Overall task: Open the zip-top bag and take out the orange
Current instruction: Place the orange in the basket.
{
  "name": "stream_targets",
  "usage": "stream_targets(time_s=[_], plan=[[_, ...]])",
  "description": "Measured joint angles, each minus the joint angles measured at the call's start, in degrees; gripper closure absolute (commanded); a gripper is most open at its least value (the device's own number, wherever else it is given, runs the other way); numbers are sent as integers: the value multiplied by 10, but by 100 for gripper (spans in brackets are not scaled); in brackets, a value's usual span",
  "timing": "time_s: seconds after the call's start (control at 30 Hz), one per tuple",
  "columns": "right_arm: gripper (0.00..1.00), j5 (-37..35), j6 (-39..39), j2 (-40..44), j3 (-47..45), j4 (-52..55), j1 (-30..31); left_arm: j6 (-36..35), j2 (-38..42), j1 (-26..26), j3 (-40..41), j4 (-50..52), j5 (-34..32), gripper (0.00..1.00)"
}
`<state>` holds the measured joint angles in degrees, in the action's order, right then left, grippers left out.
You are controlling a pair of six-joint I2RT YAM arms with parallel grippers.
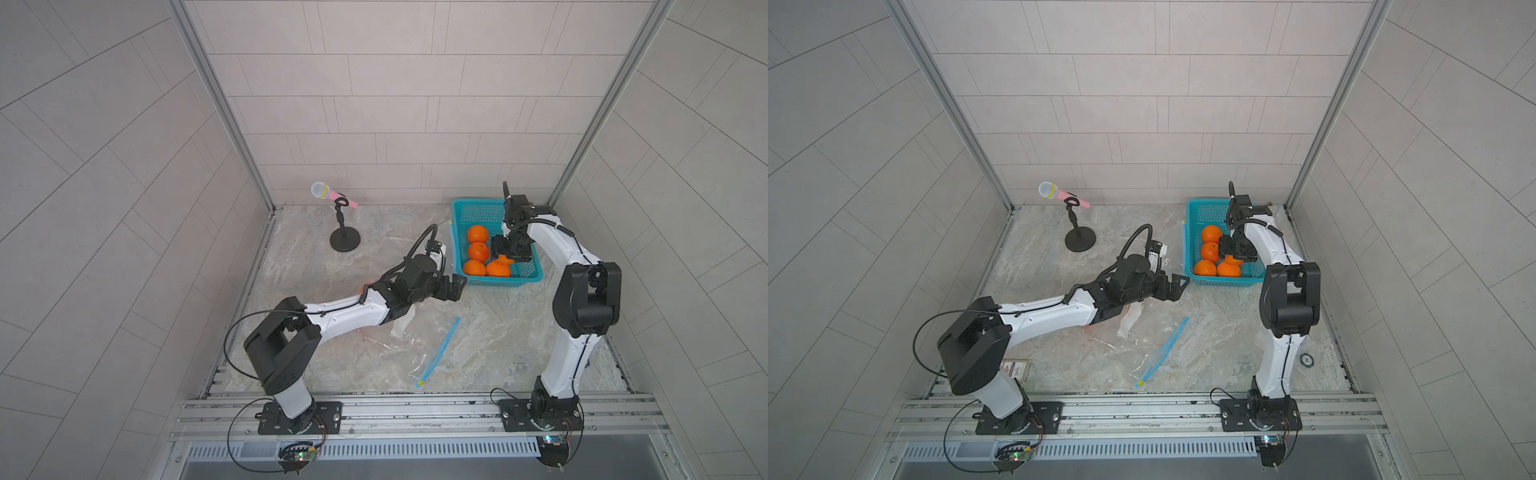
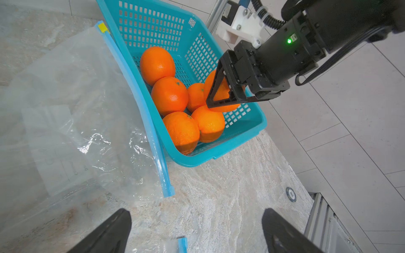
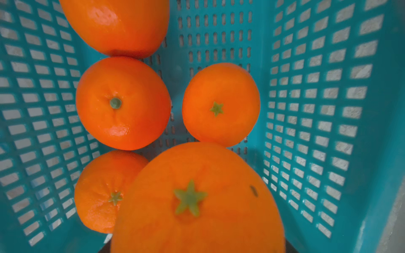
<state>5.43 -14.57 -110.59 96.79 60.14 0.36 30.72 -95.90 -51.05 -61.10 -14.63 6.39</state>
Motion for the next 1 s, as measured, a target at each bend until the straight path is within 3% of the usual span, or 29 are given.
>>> stream_targets(time_s=[0.43,0.53,0.63,0.83,1.0], plan=[[43,-3,8,-78,46,-2,0,-1,31,-2,46,-12,0,1],[35,-2,8,-95,43,-1,2,-1,39,-2,51,-17,-2,1],[34,-6,8,-97,41,-2,4,-1,41,-2,58,-23,-4,1],[13,-10,7,-101,68,-21,9,3,41,-2,74,-28,-6,1],[13,-10,7,-101,71,-27,8,3,48,-1,90,-27,-20,1]])
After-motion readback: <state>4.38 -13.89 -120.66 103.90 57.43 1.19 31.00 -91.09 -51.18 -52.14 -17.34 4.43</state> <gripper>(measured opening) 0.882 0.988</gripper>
